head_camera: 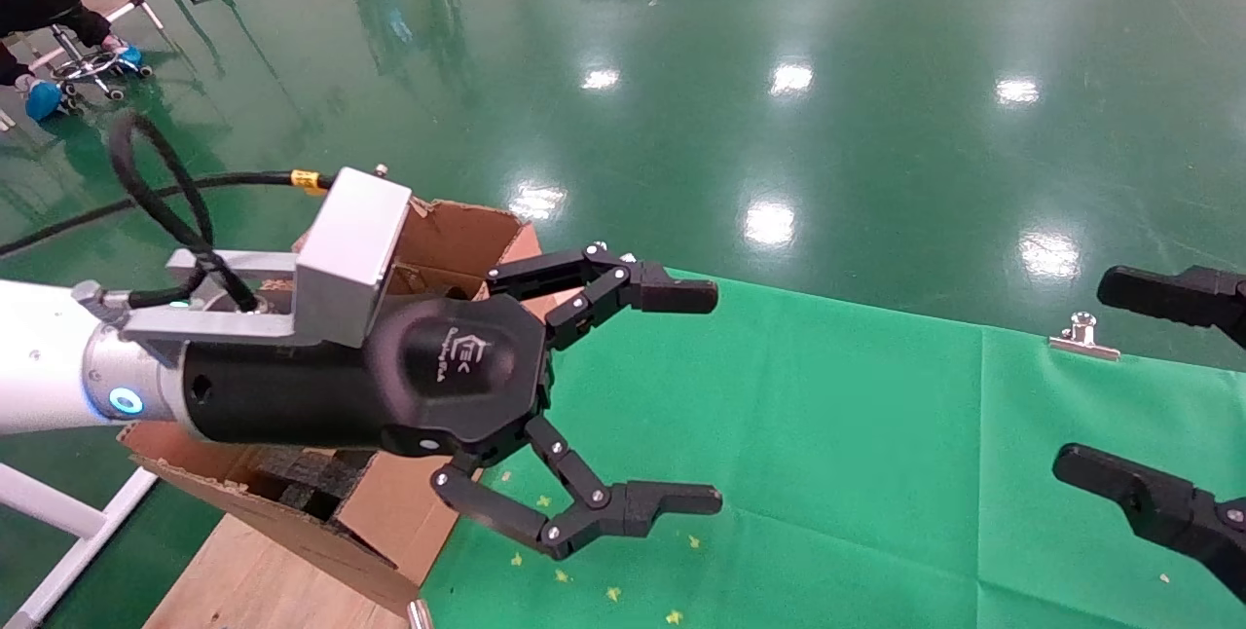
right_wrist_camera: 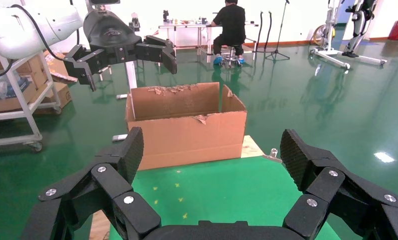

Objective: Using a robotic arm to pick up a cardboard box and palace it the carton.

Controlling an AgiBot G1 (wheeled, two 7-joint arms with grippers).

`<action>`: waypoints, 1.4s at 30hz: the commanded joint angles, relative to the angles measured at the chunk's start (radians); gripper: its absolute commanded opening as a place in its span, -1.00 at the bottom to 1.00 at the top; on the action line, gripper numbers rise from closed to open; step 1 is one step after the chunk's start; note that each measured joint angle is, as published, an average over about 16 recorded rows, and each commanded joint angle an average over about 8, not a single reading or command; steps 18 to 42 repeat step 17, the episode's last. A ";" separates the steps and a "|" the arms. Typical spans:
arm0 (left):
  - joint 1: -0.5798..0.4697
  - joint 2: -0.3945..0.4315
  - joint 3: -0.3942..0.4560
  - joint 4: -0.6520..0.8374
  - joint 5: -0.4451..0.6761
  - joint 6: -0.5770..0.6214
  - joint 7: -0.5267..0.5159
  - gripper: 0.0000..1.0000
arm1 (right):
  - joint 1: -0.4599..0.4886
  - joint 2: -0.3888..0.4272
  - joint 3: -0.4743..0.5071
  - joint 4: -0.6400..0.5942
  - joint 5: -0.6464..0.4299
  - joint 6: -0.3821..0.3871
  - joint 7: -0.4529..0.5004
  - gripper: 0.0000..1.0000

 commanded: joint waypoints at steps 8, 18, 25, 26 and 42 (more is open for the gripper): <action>0.000 0.000 0.000 0.000 0.000 0.000 0.000 1.00 | 0.000 0.000 0.000 0.000 0.000 0.000 0.000 1.00; 0.000 0.000 0.000 0.000 0.000 0.000 0.000 1.00 | 0.000 0.000 0.000 0.000 0.000 0.000 0.000 1.00; 0.000 0.000 0.000 0.000 0.000 0.000 0.000 1.00 | 0.000 0.000 0.000 0.000 0.000 0.000 0.000 1.00; 0.000 0.000 0.000 0.000 0.000 0.000 0.000 1.00 | 0.000 0.000 0.000 0.000 0.000 0.000 0.000 1.00; 0.000 0.000 0.000 0.000 0.000 0.000 0.000 1.00 | 0.000 0.000 0.000 0.000 0.000 0.000 0.000 1.00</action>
